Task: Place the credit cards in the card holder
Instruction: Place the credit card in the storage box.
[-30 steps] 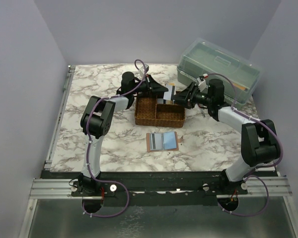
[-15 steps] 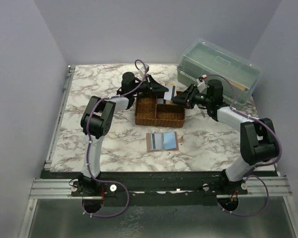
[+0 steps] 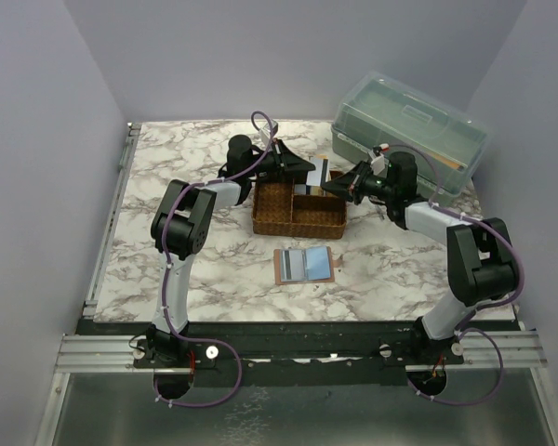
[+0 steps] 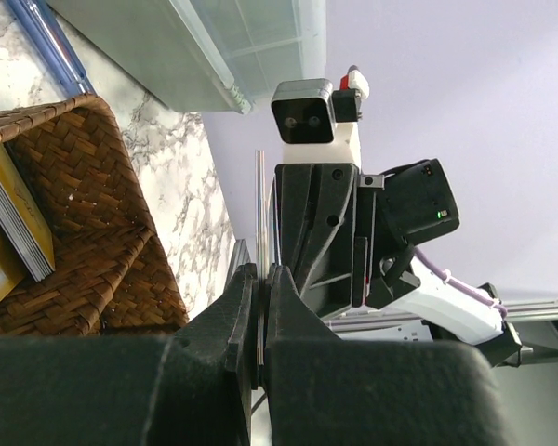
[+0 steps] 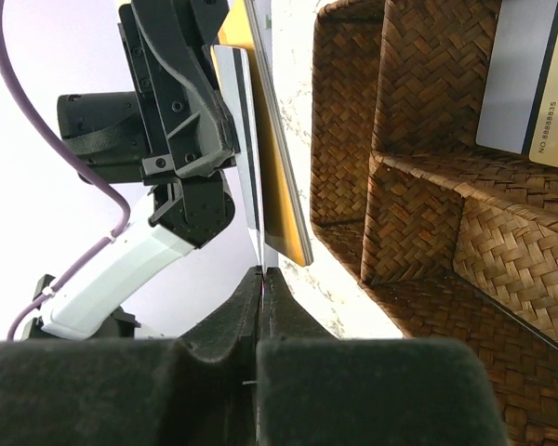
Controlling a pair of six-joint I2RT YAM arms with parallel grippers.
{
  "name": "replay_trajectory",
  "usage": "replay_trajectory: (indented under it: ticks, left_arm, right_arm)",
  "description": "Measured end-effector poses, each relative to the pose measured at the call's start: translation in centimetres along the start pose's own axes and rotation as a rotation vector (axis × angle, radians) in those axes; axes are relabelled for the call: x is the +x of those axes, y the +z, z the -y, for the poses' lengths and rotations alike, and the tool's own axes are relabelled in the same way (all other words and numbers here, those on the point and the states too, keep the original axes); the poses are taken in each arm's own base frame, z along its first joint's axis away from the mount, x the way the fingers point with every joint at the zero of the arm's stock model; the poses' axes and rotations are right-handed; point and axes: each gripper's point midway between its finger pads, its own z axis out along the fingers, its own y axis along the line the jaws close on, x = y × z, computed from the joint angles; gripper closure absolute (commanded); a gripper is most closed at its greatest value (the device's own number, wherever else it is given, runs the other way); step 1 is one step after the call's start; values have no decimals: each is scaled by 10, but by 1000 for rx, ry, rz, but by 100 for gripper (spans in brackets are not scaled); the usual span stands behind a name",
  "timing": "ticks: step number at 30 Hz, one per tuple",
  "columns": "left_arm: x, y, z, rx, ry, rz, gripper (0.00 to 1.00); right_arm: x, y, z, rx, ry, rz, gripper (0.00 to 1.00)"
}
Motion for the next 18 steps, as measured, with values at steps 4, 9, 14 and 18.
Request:
replay_trajectory:
  ticks: [4,9,14,18]
  left_arm:
    - [-1,0,0,-1,0,4,100]
    - [-1,0,0,-1,0,5,100]
    - [-1,0,-1,-2,-1,4,100]
    - [0,0,-1,-3,-3,3,100]
  right_arm:
    - [-1,2,0,-13,29,6,95]
    - [-2,2,-2,-24,44,11,86]
    - [0,1,-1,-21,48,11,81]
    - [-1,-1,-5,-27,33,17,81]
